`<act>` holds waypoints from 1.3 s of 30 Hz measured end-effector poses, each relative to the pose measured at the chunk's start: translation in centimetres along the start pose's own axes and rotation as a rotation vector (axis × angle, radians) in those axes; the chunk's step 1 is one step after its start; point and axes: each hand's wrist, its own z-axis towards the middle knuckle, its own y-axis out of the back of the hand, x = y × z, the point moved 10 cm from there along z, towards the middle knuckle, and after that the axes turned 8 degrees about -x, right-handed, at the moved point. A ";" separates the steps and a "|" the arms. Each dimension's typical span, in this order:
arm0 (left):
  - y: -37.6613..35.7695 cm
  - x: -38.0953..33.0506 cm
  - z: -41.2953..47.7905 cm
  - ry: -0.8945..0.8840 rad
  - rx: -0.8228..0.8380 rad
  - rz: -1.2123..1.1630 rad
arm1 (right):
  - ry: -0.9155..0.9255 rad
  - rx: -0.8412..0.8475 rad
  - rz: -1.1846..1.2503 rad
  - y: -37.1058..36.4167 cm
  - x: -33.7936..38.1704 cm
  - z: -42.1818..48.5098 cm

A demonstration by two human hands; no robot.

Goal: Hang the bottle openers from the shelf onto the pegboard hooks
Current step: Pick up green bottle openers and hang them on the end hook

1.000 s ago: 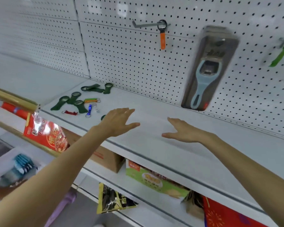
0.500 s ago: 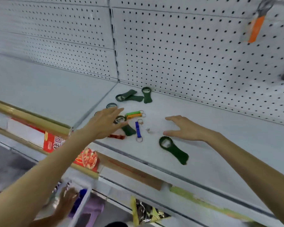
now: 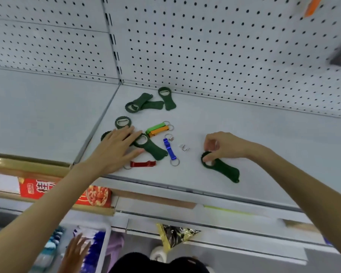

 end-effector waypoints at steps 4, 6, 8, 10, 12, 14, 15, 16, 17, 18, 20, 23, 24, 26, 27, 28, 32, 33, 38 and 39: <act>-0.5 0.5 0.1 0.002 0.004 -0.025 | -0.012 -0.020 0.086 0.3 0.2 0.3; -0.7 0.5 0.2 0.004 0.015 -0.046 | -0.014 -0.018 0.128 0.3 0.3 0.4; -0.8 0.5 0.2 0.002 0.011 -0.058 | -0.017 -0.019 0.182 0.4 0.1 0.3; -0.8 0.5 0.3 0.005 0.000 -0.074 | -0.026 -0.024 0.214 0.6 -0.1 0.2; -0.7 0.5 0.3 0.008 -0.015 -0.099 | -0.033 -0.025 0.227 0.6 -0.2 0.1; -0.5 0.5 0.4 0.007 -0.036 -0.118 | -0.048 -0.023 0.237 0.7 -0.3 0.0; -0.3 0.4 0.4 0.004 -0.049 -0.126 | -0.059 -0.021 0.248 0.8 -0.4 -0.1; 0.0 0.2 0.5 0.000 -0.064 -0.136 | -0.071 -0.021 0.269 0.9 -0.4 -0.2; 0.3 0.0 0.5 -0.004 -0.081 -0.151 | -0.081 -0.023 0.296 1.0 -0.5 -0.3; 0.7 -0.4 0.6 -0.007 -0.099 -0.174 | -0.086 -0.033 0.325 1.3 -0.3 -0.5; 1.4 -1.2 0.7 -0.013 -0.125 -0.232 | -0.077 -0.090 0.393 2.2 0.3 -0.5; 2.3 -2.7 0.5 -0.017 -0.129 -0.332 | -0.035 -0.211 0.506 4.1 2.3 -0.1; 2.4 -3.0 0.3 -0.012 -0.123 -0.376 | -0.016 -0.237 0.540 4.5 3.2 0.1; 2.7 -3.5 -0.1 0.008 -0.106 -0.468 | 0.026 -0.270 0.609 5.0 5.5 0.6; 2.8 -3.6 -0.4 0.019 -0.100 -0.509 | 0.046 -0.279 0.650 5.1 6.7 0.9; 2.9 -3.6 -0.7 0.033 -0.099 -0.543 | 0.063 -0.283 0.692 5.0 8.0 1.2; 3.4 -2.7 -2.0 0.066 -0.109 -0.626 | 0.101 -0.284 0.811 3.8 13.0 3.0; 3.8 -2.5 -2.4 0.053 -0.127 -0.651 | 0.105 -0.285 0.825 3.4 14.1 3.5; 5.2 1.5 -4.3 0.203 -0.284 -0.738 | 0.134 -0.272 0.836 1.3 18.7 5.5; 4.9 2.6 -4.6 0.267 -0.290 -0.783 | 0.140 -0.269 0.848 0.9 19.3 5.9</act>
